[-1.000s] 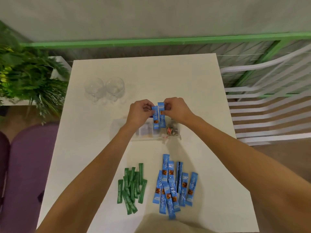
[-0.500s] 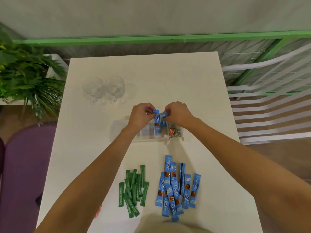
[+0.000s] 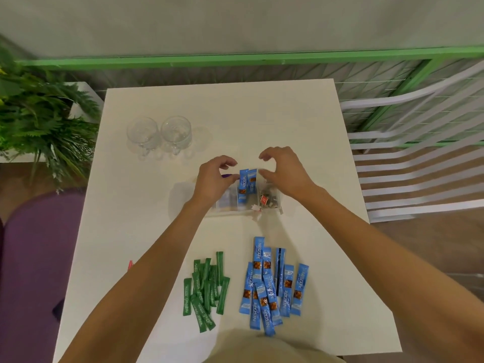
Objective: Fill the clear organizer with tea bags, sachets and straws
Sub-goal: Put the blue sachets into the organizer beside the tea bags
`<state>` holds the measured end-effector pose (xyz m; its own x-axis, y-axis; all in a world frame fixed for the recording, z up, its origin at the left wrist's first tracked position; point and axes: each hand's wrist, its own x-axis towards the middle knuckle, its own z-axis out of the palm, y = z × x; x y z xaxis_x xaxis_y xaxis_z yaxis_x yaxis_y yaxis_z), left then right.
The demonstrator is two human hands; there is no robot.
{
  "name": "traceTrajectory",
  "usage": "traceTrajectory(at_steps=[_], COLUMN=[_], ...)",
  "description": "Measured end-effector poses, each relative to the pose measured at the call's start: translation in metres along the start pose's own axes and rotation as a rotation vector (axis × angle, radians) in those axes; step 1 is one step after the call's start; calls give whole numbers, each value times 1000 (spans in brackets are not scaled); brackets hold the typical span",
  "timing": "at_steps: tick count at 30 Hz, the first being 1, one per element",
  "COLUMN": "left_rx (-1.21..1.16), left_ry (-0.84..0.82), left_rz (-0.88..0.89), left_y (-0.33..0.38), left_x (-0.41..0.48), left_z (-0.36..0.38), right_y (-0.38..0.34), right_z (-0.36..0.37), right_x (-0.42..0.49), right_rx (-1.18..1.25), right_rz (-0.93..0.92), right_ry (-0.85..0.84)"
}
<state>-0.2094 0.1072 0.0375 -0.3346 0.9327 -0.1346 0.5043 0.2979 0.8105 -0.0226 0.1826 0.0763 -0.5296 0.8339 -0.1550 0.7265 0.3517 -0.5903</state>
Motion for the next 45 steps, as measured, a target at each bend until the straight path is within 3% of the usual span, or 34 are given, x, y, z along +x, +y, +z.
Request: traceTrajectory(at_steps=[4, 8, 13, 16, 21, 25, 30, 34, 40, 45], left_rx=[-58, -165, -101, 19, 274, 444, 522, 470, 213, 0], left_ry=[174, 77, -205, -264, -358, -351, -302, -311, -314, -239], left_rz=[46, -12, -147, -219, -289, -265, -215, -245, -348, -392], left_y=[5, 8, -17, -33, -40, -36, -33, -36, -43, -43], left_x=[-34, -88, -149, -167, -175, -179, -177, -174, -171, -168], left_z=[-6, 1, 33, 51, 69, 79, 85, 87, 85, 73], right_y=[6, 21, 45, 48, 39, 32, 28, 30, 36, 34], right_z=[-18, -19, 19, 46, 79, 100, 114, 119, 110, 76], right_x=[-44, -92, -147, -167, -184, -191, -192, -191, -185, -169], right_rx=[170, 283, 381, 335, 291, 29, -218, -163, 93, 317], right_rz=[-55, 12, 289, 378, 438, 444, 379, 401, 488, 407], right_ry=[222, 244, -2, -179, -327, -453, -478, -441, -404, -320])
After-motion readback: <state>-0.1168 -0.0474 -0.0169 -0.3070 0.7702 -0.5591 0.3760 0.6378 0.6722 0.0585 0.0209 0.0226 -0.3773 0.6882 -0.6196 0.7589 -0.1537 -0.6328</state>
